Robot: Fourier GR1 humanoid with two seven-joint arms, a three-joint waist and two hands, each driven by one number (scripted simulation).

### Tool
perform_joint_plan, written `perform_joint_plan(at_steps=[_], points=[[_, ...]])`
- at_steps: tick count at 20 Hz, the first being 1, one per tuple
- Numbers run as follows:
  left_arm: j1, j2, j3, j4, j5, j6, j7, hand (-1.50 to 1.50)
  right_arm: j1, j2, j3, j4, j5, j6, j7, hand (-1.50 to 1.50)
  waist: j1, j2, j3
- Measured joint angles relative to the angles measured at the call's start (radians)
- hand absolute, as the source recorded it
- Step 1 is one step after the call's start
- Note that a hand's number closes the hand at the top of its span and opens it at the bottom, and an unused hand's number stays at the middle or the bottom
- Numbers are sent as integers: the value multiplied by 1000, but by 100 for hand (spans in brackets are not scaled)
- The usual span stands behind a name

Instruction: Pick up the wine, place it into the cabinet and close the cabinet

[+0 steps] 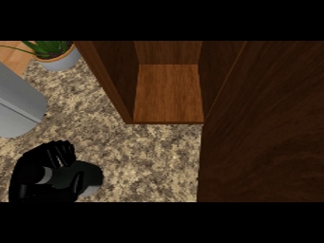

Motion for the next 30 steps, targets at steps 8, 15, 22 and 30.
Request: perform_joint_plan(at_steps=[8, 15, 22, 30], points=[[-34, -48, -116, -214, -84, 117, 231, 150, 16, 3, -4, 3, 0, 14, -22, -150, -3, 1, 0], [-132, -117, -253, -297, -151, 228, 392, 150, 8, -4, -21, 5, -2, 14, -16, -150, -7, 1, 0], [-306, -135, -391, -260, -173, 444, 485, 150, 27, -1, -23, 0, -6, 20, -16, -150, -12, 2, 0], [-515, -139, -468, -136, -196, 658, 539, 150, 37, 0, -28, 5, -8, 35, -30, -150, -13, 2, 0]])
